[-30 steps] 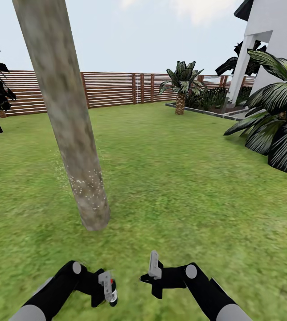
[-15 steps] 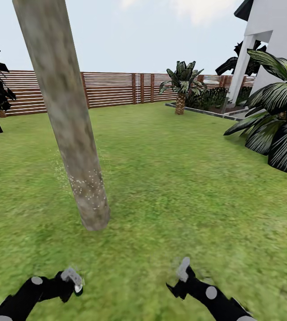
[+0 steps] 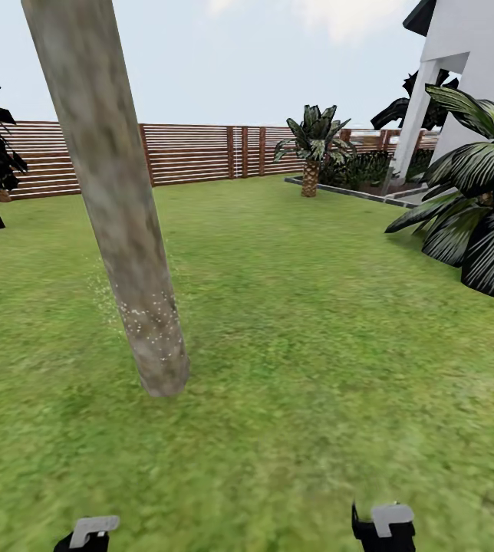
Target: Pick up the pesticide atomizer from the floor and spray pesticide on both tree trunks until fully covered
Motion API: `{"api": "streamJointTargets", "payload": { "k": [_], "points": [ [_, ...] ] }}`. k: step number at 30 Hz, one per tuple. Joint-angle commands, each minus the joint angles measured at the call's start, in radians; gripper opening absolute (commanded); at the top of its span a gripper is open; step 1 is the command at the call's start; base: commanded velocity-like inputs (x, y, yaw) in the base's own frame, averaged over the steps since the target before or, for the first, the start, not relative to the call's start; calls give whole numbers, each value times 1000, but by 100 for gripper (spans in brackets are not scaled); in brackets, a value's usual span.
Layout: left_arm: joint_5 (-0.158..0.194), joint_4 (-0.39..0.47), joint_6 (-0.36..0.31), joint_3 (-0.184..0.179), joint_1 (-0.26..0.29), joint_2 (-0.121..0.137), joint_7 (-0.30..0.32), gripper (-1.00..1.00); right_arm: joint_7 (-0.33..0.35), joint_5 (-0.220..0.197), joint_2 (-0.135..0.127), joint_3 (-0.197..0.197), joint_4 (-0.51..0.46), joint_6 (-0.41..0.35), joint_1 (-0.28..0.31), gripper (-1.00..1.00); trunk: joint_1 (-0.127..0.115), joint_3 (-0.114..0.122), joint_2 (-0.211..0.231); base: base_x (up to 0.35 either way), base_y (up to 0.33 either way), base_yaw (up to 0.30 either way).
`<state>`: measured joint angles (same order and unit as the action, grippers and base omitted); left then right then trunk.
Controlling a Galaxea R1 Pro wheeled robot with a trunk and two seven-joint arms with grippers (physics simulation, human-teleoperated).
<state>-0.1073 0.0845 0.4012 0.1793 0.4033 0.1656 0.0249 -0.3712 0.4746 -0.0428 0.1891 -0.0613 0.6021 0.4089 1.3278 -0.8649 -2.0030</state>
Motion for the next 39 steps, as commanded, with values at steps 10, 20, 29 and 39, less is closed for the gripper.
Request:
{"api": "streamJointTargets", "payload": {
  "k": [10,20,29,39],
  "points": [
    [24,0,1,5,-1,-15,-95,-100,-6,-7,46,5,8,0,-2,100,0,0,0,-133,-110,100],
    [104,0,4,3,-3,-16,-99,-100,-6,-5,44,6,9,1,-2,100,0,0,0,-245,-175,277],
    [103,0,3,2,-3,-17,-99,-100,-6,-5,44,4,10,1,-2,100,0,0,0,-236,-160,279],
    [104,0,3,2,-3,-20,-99,-100,-6,-4,44,4,11,1,-2,100,0,0,0,-9,-270,280]
  ]
}}
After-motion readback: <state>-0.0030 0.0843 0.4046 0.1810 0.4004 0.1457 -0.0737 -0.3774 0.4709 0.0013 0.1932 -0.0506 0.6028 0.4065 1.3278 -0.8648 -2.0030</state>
